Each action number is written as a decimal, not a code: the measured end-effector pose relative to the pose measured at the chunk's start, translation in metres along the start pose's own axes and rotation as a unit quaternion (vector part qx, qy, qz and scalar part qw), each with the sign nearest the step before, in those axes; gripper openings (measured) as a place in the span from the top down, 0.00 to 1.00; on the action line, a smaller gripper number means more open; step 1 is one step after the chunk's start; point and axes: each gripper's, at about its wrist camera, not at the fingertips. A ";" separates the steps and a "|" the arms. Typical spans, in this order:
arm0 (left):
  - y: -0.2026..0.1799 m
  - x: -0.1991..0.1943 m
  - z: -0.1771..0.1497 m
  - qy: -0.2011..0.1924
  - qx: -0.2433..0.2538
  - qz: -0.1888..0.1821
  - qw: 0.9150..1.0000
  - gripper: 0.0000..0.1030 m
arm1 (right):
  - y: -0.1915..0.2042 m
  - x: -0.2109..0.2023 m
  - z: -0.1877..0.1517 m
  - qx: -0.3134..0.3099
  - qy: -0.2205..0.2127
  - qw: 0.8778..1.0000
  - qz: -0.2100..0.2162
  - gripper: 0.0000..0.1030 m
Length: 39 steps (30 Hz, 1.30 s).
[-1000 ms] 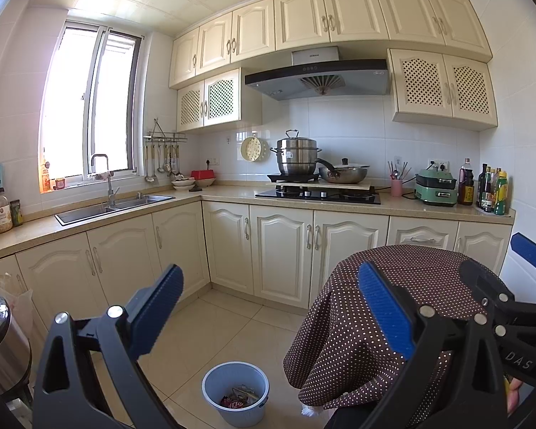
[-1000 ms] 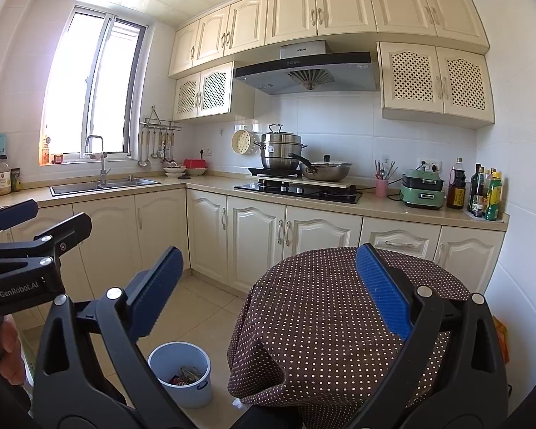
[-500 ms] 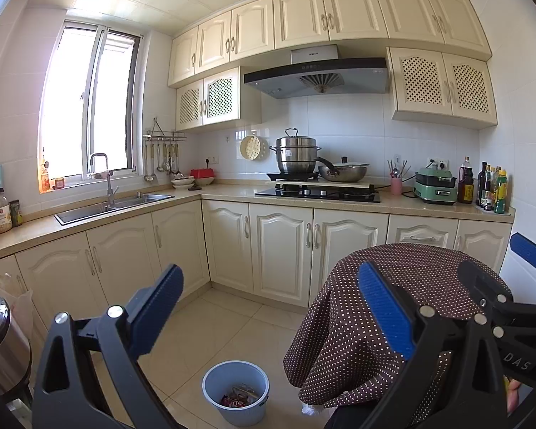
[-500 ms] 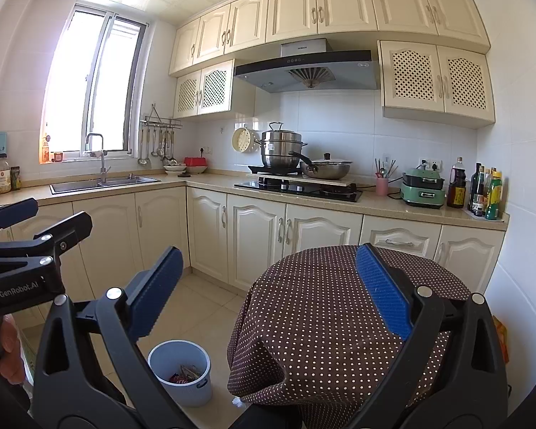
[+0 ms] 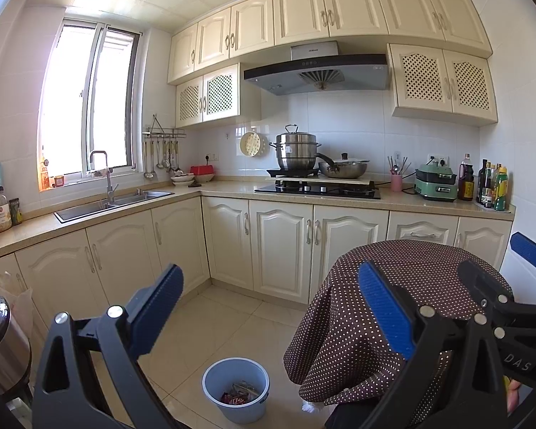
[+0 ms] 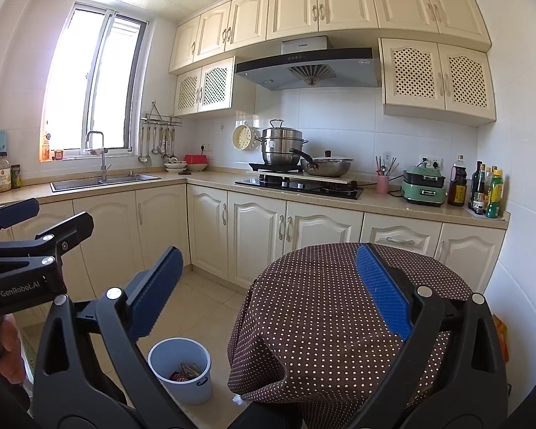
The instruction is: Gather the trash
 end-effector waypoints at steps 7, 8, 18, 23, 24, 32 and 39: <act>0.002 0.001 0.001 0.002 0.001 0.000 1.000 0.06 | -0.002 0.001 -0.001 -0.001 0.002 1.000 0.001 0.07; 0.002 0.002 0.002 0.003 0.001 0.000 1.000 0.06 | -0.002 0.001 -0.001 -0.001 0.002 1.000 0.001 0.07; 0.007 0.004 0.001 0.009 0.004 -0.001 1.000 0.06 | -0.004 0.003 -0.003 -0.002 0.007 1.000 0.004 0.07; 0.011 0.005 0.002 0.011 0.004 -0.001 1.000 0.06 | -0.005 0.004 -0.004 -0.003 0.009 1.000 0.004 0.07; 0.010 0.005 0.002 0.011 0.004 -0.001 1.000 0.06 | -0.004 0.004 -0.004 -0.003 0.009 1.000 0.004 0.07; 0.014 0.008 0.002 0.013 0.005 -0.002 1.000 0.06 | -0.005 0.004 -0.004 -0.003 0.009 1.000 0.005 0.07; 0.018 0.013 -0.003 0.020 0.005 -0.002 1.000 0.06 | -0.006 0.010 -0.007 -0.002 0.016 1.000 0.004 0.07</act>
Point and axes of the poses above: each gripper's, at about its wrist camera, not at the fingertips, and x roughly the way its jaws point, y to its left, z to its top, and after that the axes turned 2 degrees about -x, right-handed
